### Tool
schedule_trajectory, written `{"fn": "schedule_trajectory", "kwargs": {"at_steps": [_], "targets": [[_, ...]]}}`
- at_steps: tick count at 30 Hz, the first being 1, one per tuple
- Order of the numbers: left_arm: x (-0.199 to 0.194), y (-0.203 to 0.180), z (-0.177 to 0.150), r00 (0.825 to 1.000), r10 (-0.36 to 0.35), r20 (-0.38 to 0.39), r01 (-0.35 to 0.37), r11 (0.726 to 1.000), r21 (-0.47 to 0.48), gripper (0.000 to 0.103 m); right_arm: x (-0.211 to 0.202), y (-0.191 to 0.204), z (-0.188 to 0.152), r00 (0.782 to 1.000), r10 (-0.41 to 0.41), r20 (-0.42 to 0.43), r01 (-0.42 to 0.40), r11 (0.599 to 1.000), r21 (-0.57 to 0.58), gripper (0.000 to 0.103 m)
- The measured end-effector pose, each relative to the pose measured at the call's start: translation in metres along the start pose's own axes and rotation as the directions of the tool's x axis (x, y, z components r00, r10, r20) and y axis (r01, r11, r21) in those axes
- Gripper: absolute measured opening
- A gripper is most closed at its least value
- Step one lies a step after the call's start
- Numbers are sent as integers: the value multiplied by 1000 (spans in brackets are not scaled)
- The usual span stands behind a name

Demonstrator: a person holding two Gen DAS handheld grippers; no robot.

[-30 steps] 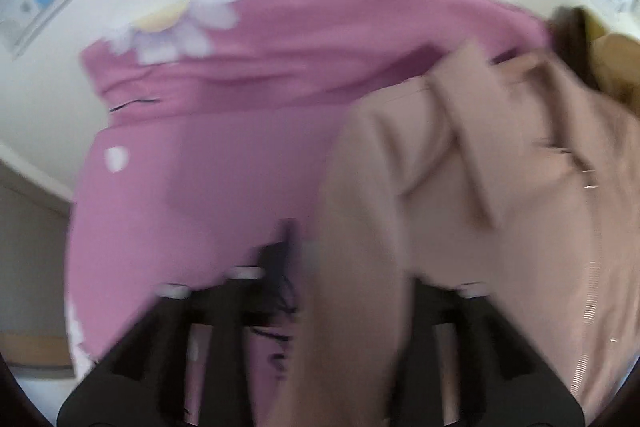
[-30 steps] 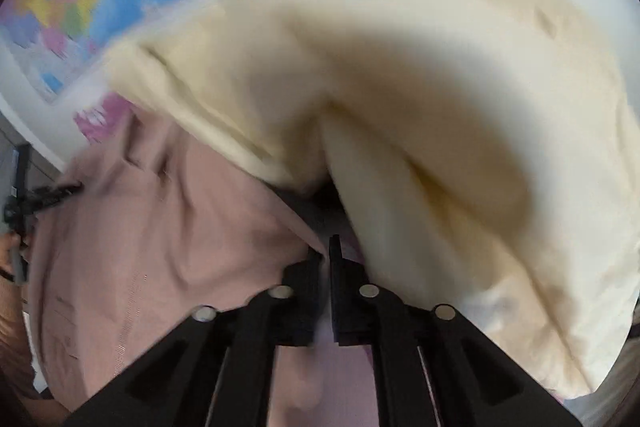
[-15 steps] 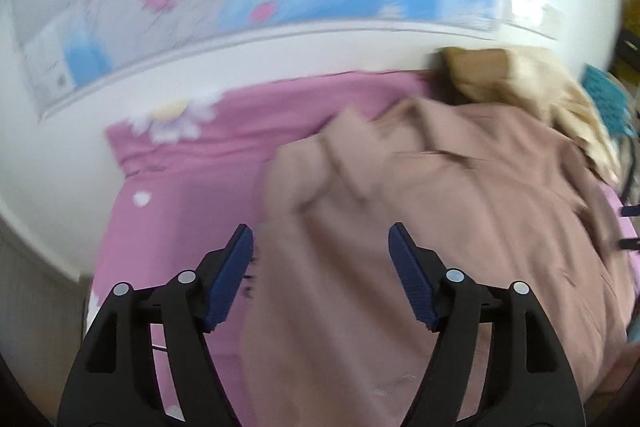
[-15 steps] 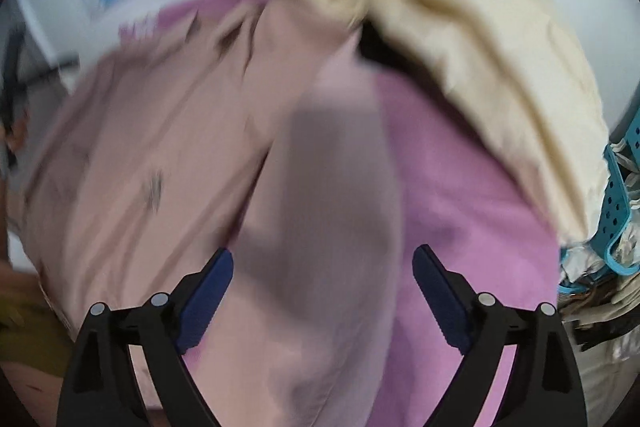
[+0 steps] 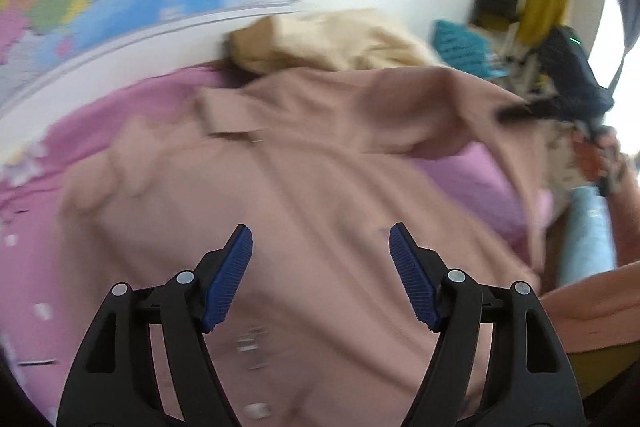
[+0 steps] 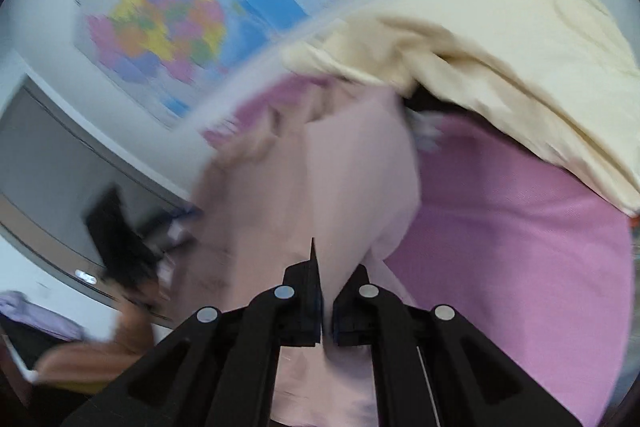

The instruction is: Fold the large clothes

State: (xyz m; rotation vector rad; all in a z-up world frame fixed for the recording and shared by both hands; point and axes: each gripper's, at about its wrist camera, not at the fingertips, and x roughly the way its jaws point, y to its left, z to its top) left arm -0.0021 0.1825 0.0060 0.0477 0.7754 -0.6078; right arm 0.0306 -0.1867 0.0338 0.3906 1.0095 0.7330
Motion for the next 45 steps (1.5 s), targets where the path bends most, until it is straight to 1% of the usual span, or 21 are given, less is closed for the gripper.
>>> {"fn": "schedule_trajectory", "kwargs": {"at_steps": [3,5,7,10,12,14,15,16,18,19,21,23,26,28,30,32,35,38,40,43,45], "targets": [[13,-22,1,987,-161,-7,161,987,-2,69,17,22,11,999,45,5,-45,999,-3,4],[24,-40,3,972,-232,-27,232,973,13,72,26,29,14,997,73,-6,-73,997,8,4],[43,-59,5,949,-311,-58,313,950,19,78,30,34,16,995,97,-12,-97,995,8,4],[73,-69,11,944,-321,-83,321,947,-8,78,47,39,22,992,125,-12,-125,992,33,4],[93,-67,16,930,-355,-99,350,935,-66,76,53,44,25,992,127,-10,-126,991,40,4],[111,-67,20,921,-372,-115,361,926,-107,62,55,47,27,992,124,-10,-124,992,39,6],[122,-66,21,908,-399,-131,382,914,-134,39,56,48,28,992,124,-9,-124,991,44,6],[131,-66,20,886,-440,-148,416,894,-168,9,60,49,31,992,125,-9,-124,991,48,7],[132,-64,18,868,-475,-144,449,875,-182,2,59,47,32,994,112,-4,-112,993,47,8],[123,-65,16,889,-439,-129,421,895,-145,1,59,46,32,993,119,-3,-119,992,48,9],[94,-61,14,912,-402,-84,396,915,-81,1,57,47,33,992,124,0,-124,992,35,11],[62,-47,14,942,-332,-47,329,943,-54,1,55,51,36,993,114,4,-114,993,6,35],[19,-13,20,977,-213,0,213,976,-52,1,57,60,40,997,75,1,-75,995,-61,51],[-11,20,22,998,-69,9,70,994,-84,2,65,63,42,999,51,-11,-52,994,-93,58],[-19,55,25,999,37,-26,-41,987,-154,2,75,62,43,1000,-15,-18,13,991,-131,63],[-19,91,21,985,151,-89,-167,963,-211,2,83,56,44,997,-77,-16,73,986,-149,65],[-8,136,10,968,188,-167,-232,925,-301,2,91,31,45,991,-134,-2,133,985,-114,66],[3,152,-11,954,208,-215,-271,906,-325,9,108,7,46,978,-208,-13,206,973,-106,71],[20,151,-9,959,189,-212,-250,916,-315,28,123,-8,47,973,-228,-32,224,970,-99,73],[24,144,-8,958,214,-191,-262,924,-279,62,144,-19,53,974,-224,-43,219,970,-104,79],[26,142,-7,964,198,-178,-239,939,-247,65,161,-23,60,974,-225,-40,219,968,-123,84]]}}
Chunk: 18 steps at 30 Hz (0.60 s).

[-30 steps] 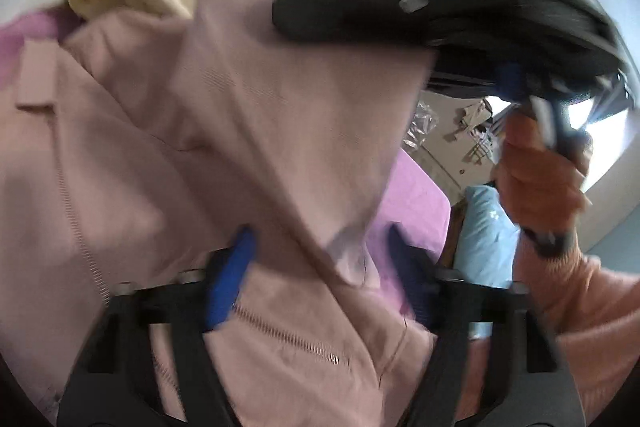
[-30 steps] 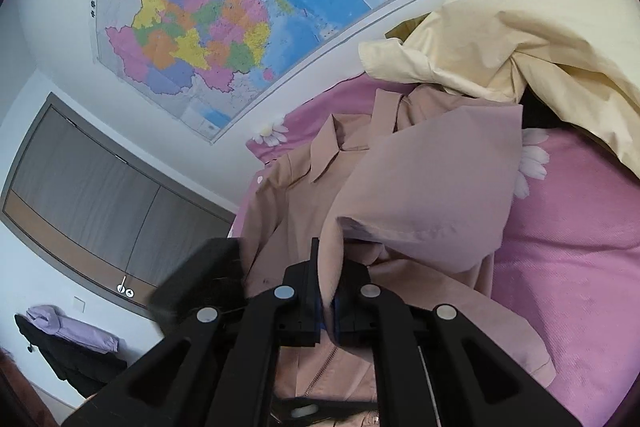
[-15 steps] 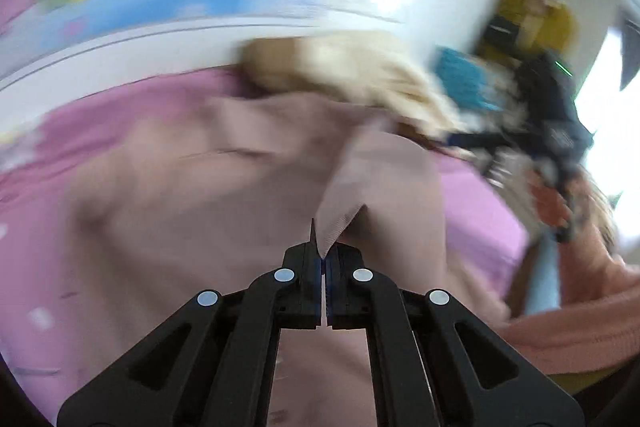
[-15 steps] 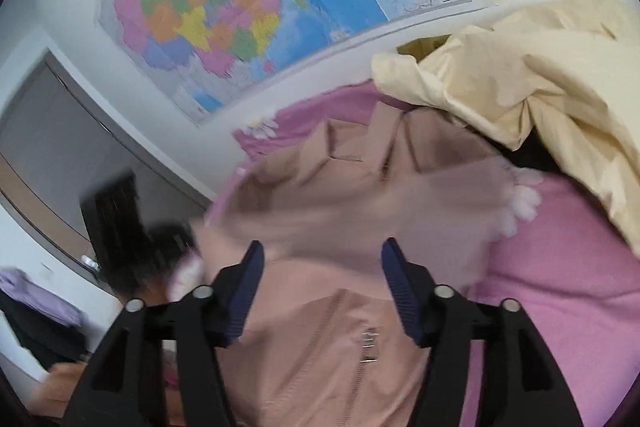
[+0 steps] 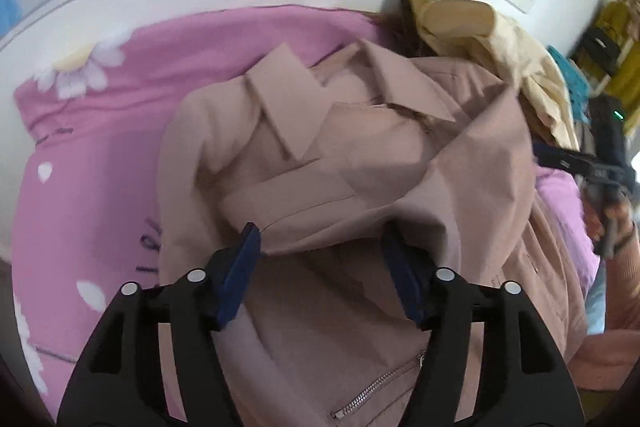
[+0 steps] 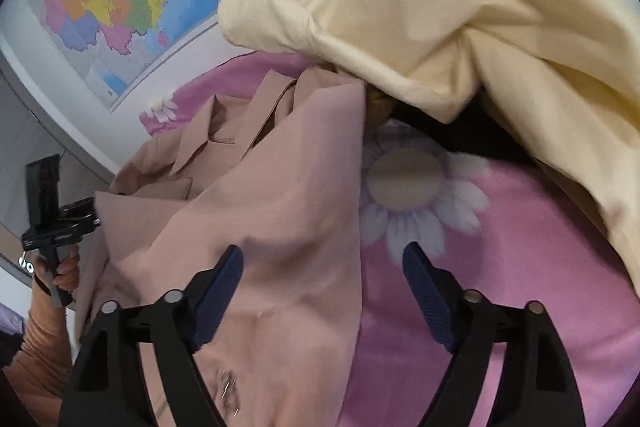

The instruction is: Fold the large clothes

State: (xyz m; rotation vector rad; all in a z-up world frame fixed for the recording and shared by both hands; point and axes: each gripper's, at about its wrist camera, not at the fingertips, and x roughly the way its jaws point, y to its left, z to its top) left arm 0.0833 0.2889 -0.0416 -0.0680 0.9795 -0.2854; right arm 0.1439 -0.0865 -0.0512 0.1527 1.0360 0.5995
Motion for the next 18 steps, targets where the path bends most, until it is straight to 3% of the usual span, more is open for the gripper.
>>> {"fn": "schedule_trajectory", "kwargs": {"at_steps": [3,4,5,6,7,8,13,14,16,18], "targets": [[10,0,8,999,-19,-38,20,1000,8,67,24,-3,10,1000,14,-21,-14,1000,15,84],[15,-2,9,999,-18,-51,19,1000,11,63,34,-4,14,999,31,-34,-30,999,17,79],[16,-3,9,998,-17,-55,18,1000,17,56,40,-4,16,998,42,-46,-41,999,13,47],[20,-5,10,997,-36,-63,37,999,22,36,47,-3,19,996,58,-74,-59,998,-7,26],[23,-4,12,996,-48,-69,49,999,14,8,48,-3,20,996,51,-80,-52,999,-15,6],[24,-3,16,996,-49,-72,49,999,-1,3,45,-5,23,996,41,-73,-42,999,-13,5],[8,-1,37,1000,3,-3,-3,999,-37,5,5,-29,31,999,32,-14,-31,998,61,3],[6,4,41,1000,9,-4,-9,997,-74,10,-2,-34,31,1000,8,-1,-8,998,63,3],[7,18,47,999,40,-12,-41,989,-142,43,-7,-45,31,997,-74,4,73,993,87,3],[14,22,47,999,32,-13,-34,992,-119,49,1,-60,27,998,-55,-28,59,988,141,3]]}}
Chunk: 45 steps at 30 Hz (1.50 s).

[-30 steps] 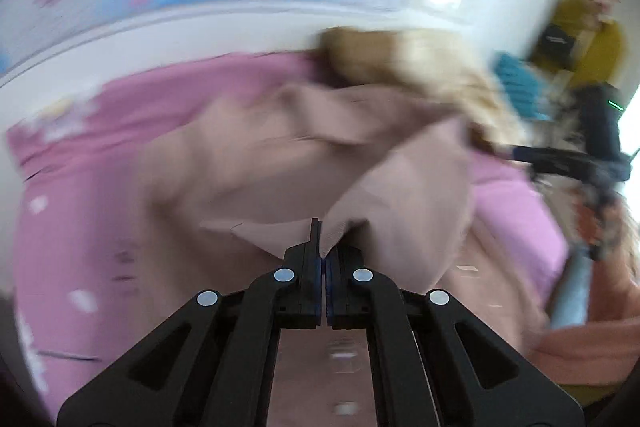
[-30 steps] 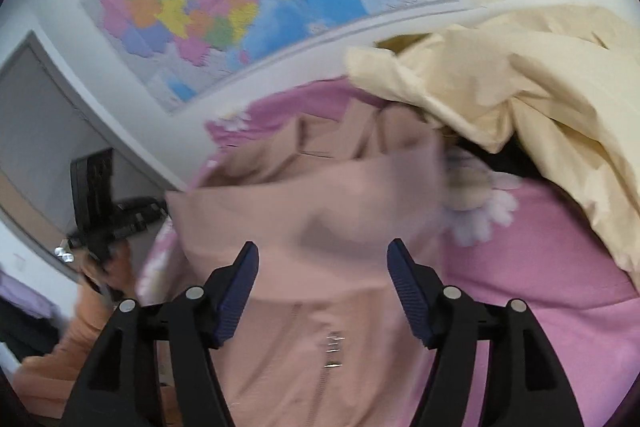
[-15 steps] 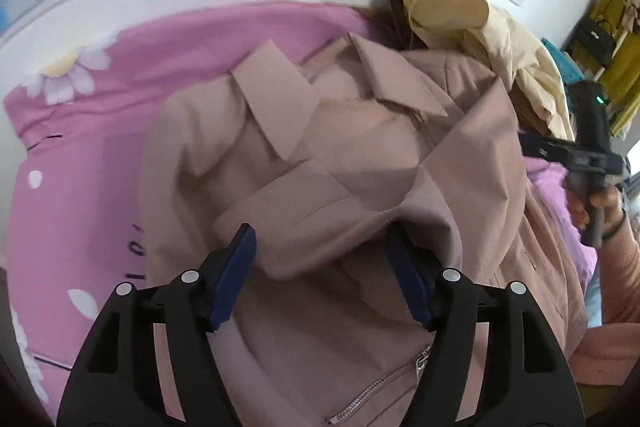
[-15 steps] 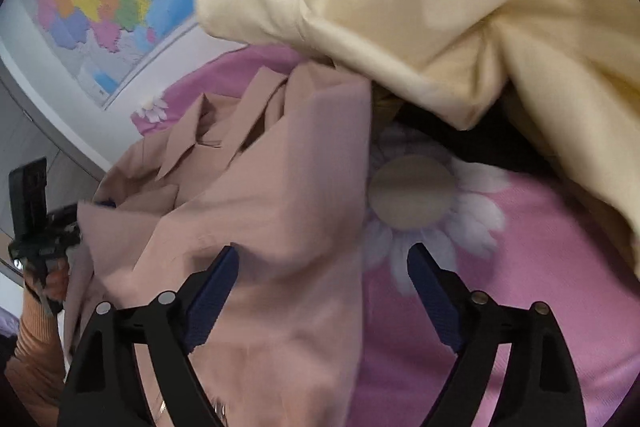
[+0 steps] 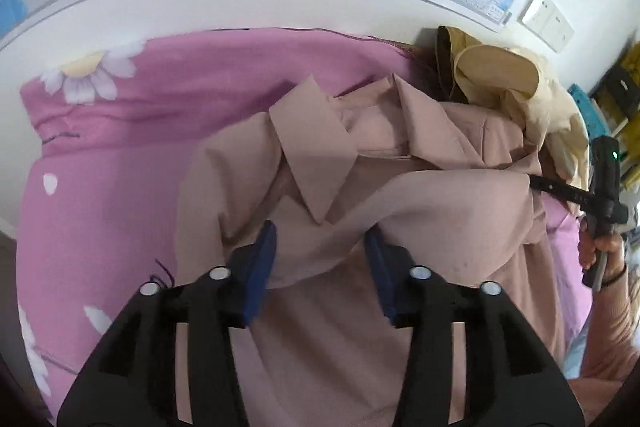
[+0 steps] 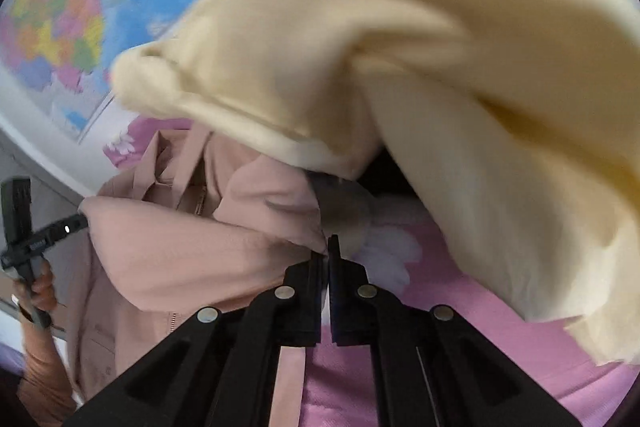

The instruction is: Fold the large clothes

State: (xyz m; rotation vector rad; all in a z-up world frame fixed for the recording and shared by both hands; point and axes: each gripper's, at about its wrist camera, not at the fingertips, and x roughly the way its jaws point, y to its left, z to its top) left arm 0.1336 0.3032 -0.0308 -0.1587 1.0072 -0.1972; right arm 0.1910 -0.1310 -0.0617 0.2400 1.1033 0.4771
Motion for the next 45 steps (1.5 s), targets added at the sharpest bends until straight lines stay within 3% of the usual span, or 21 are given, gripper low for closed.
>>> {"fn": "schedule_trajectory", "kwargs": {"at_steps": [3,5,8,9,11,12,14,15,19,21,25,27,29,31,32,34,37,39,40,42,45], "targets": [[14,5,-5,999,-23,-39,23,1000,-5,62,7,-1,-7,999,9,-31,-9,1000,-10,13],[24,4,-9,998,47,-39,-45,998,45,74,1,2,-12,999,33,-12,-33,999,-20,46],[31,-3,-15,993,114,-28,-110,986,122,76,-19,14,-19,999,18,50,-13,996,-83,52],[34,-8,-17,992,127,-23,-122,978,168,73,-25,16,-21,998,28,60,-23,996,-92,52],[42,-19,-21,992,121,-42,-107,961,254,19,-29,20,-22,996,47,71,-40,995,-87,54],[46,-20,-21,989,106,-102,-75,961,267,3,-32,22,-24,996,51,73,-44,995,-89,54],[38,-24,-18,988,110,-105,-72,947,313,2,-36,29,-24,995,51,81,-43,994,-104,54],[23,-23,-14,992,64,-110,-26,949,313,2,-37,31,-23,995,51,84,-41,993,-111,54],[-36,8,10,986,-81,-146,102,985,140,4,-46,47,-28,992,73,106,-56,985,-162,54],[-50,25,20,985,-77,-156,88,994,66,9,-43,58,-27,991,64,117,-39,979,-199,57],[-32,47,25,975,43,-220,-47,999,-16,33,-25,71,-26,995,56,87,-34,971,-237,62],[-19,47,23,972,12,-236,-23,999,-42,43,-12,75,-25,997,34,67,-17,971,-239,69],[-12,44,20,975,7,-223,-14,999,-30,48,1,70,-22,999,-5,51,16,976,-216,73],[-12,35,12,981,-12,-192,16,1000,20,60,9,59,-17,999,-18,47,25,986,-164,82],[-15,30,7,985,-16,-172,27,998,59,64,12,51,-14,999,2,50,4,992,-127,82],[-18,18,-2,986,-18,-164,41,990,138,83,13,37,-6,997,55,61,-51,997,-61,82],[-9,-1,-16,982,94,-161,-47,962,270,82,23,30,8,994,86,67,-84,996,-23,77],[2,-4,-21,974,120,-191,-60,954,294,81,36,37,16,994,107,28,-106,993,-52,35],[6,-4,-24,971,128,-201,-64,952,299,78,42,43,20,994,107,-2,-107,991,-77,4],[14,-1,-25,966,145,-216,-77,952,296,75,36,49,27,995,98,36,-95,993,-75,4],[17,2,-26,967,160,-200,-94,949,302,74,15,27,40,965,213,153,-227,971,78,4]]}}
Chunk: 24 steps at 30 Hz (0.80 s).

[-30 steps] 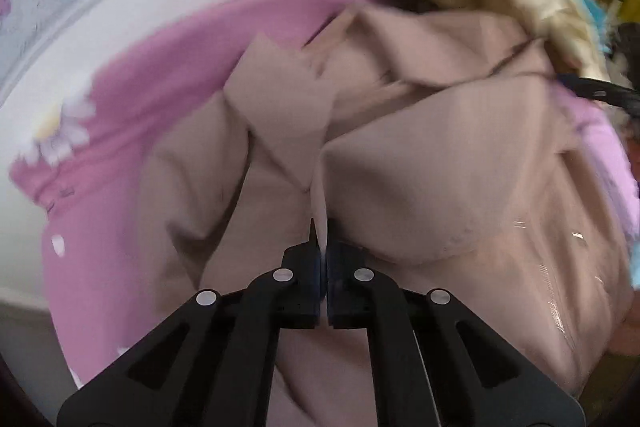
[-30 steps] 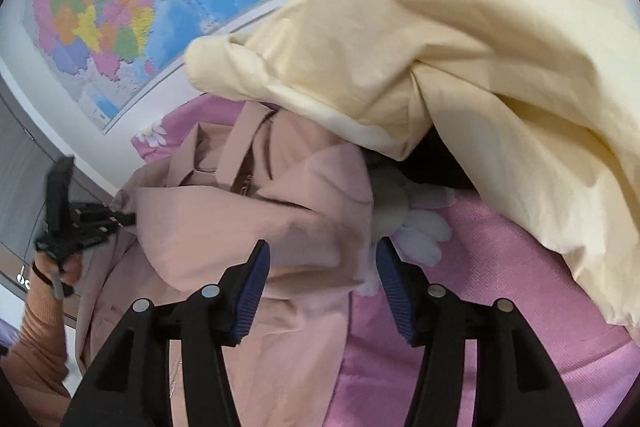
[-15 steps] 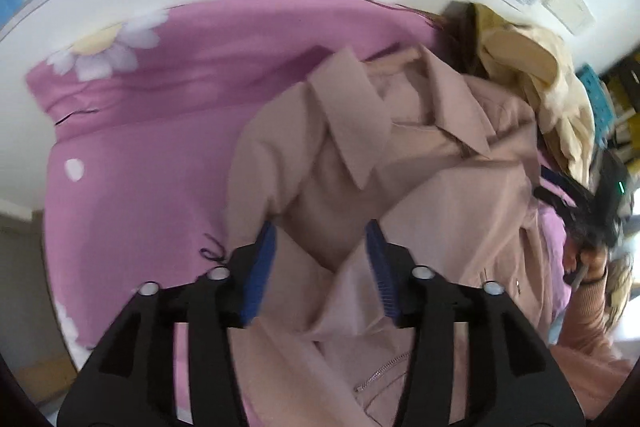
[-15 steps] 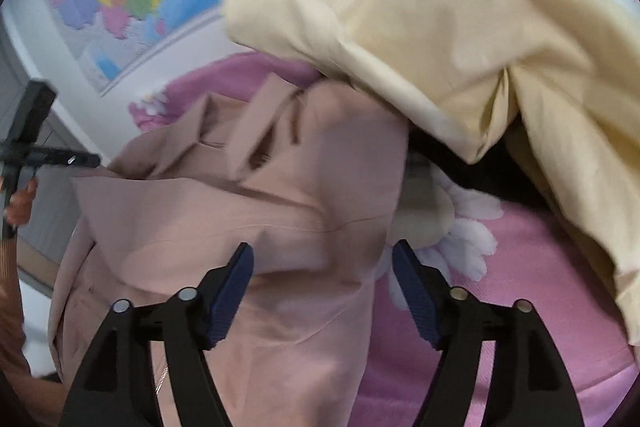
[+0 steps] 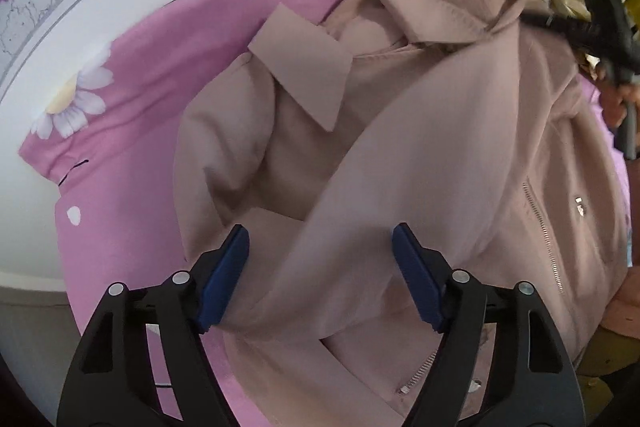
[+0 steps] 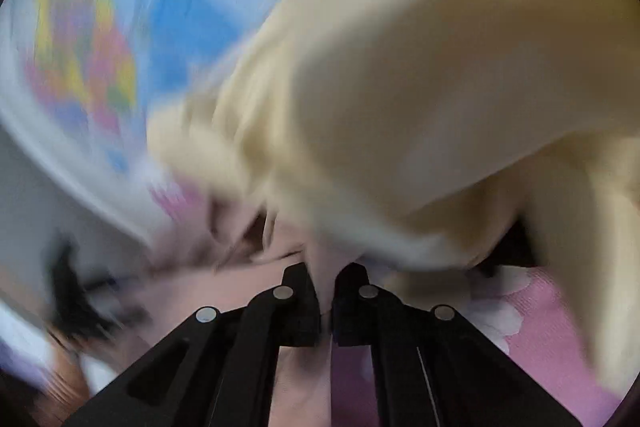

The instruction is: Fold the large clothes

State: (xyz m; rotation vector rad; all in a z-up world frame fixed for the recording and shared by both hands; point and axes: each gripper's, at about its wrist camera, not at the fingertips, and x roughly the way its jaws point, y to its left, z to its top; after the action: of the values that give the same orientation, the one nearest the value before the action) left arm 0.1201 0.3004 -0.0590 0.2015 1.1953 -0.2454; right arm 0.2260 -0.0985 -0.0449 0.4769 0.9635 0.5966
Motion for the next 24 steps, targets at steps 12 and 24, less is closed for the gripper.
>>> {"fn": "schedule_trajectory", "kwargs": {"at_steps": [12,24], "targets": [[36,14,4,999,32,-44,-33,999,-10,20,-11,2,-31,971,-238,-25,233,963,-132,52],[-16,44,13,991,-29,128,56,976,-212,70,19,128,-86,983,-182,-35,126,796,-592,54]]}}
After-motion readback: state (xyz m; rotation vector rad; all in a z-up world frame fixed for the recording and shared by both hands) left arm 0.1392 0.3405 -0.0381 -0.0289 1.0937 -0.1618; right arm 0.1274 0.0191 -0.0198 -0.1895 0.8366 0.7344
